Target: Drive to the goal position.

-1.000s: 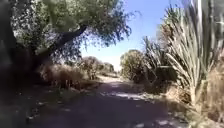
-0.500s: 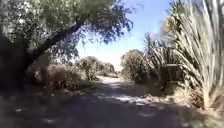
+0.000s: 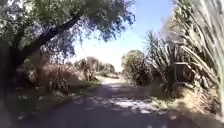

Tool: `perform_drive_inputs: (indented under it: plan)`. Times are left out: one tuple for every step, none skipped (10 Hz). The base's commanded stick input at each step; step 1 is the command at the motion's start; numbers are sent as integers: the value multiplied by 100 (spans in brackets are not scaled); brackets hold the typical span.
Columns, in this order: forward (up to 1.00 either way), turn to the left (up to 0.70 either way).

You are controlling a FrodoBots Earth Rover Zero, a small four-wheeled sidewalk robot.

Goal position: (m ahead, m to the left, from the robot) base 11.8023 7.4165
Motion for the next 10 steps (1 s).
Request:
perform_drive_inputs:
  plan:
    - [85,0]
    - [85,0]
    - [85,0]
    - [85,0]
    - [85,0]
    - [85,0]
    - [85,0]
    - [85,0]
    - [85,0]
    - [85,0]
